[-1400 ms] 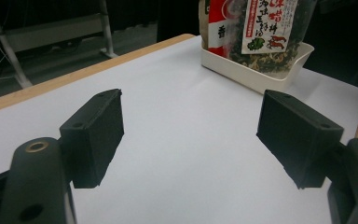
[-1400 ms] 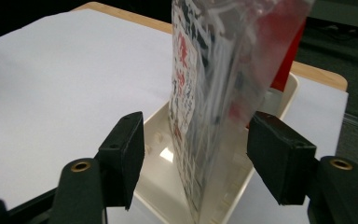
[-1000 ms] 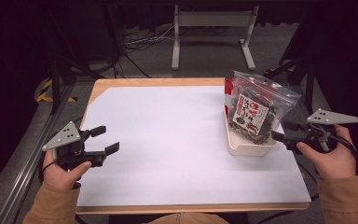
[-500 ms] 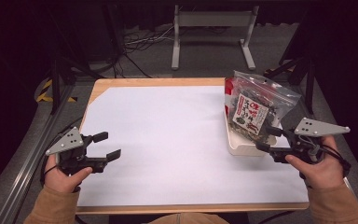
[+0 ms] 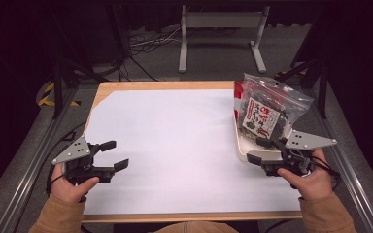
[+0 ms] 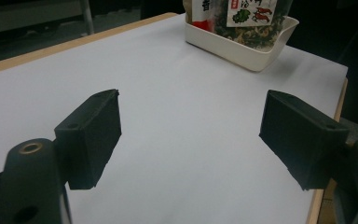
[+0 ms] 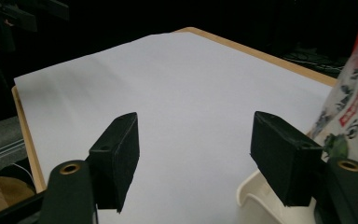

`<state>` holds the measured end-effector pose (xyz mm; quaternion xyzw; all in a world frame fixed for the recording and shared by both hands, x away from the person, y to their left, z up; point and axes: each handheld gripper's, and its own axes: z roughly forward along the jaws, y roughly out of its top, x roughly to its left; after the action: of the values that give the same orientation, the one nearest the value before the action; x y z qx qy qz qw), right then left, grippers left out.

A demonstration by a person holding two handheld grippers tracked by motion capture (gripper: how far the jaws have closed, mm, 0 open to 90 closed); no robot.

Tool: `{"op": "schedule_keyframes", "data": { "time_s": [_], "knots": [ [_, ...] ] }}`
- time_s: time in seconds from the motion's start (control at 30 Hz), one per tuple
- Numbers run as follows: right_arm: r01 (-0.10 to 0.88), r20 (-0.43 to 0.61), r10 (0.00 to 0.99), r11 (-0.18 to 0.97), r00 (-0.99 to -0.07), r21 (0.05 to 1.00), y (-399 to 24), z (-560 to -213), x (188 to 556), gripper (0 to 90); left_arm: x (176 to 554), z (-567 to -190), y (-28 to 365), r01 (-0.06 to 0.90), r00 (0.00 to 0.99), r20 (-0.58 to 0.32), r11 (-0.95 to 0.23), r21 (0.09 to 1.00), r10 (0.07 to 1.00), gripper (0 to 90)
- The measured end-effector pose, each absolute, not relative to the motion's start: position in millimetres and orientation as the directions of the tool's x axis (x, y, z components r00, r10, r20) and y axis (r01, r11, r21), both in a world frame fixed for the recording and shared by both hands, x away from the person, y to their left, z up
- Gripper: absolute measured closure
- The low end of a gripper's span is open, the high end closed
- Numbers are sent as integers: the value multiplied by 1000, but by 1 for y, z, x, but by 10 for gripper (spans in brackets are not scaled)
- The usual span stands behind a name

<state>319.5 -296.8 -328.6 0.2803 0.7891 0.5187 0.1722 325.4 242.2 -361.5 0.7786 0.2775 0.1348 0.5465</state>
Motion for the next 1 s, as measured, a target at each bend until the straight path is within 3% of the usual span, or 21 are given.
{"op": "schedule_keyframes", "data": {
  "time_s": [0.4, 0.73, 1.0],
  "knots": [
    [253, 24, 600, 300, -800, 920, -271, -364, 329, 330, 325, -374, 237, 294, 813, -109, -241, 925, 572, 207],
    [246, -13, 586, 360, -810, 900, -239, -402, 334, 344, 325, -387, 236, 301, 802, -121, -221, 928, 585, 207],
    [228, -33, 598, 356, -801, 906, -238, -402, 334, 326, 327, -392, 236, 306, 793, -102, -247, 919, 601, 197]
  ]
}}
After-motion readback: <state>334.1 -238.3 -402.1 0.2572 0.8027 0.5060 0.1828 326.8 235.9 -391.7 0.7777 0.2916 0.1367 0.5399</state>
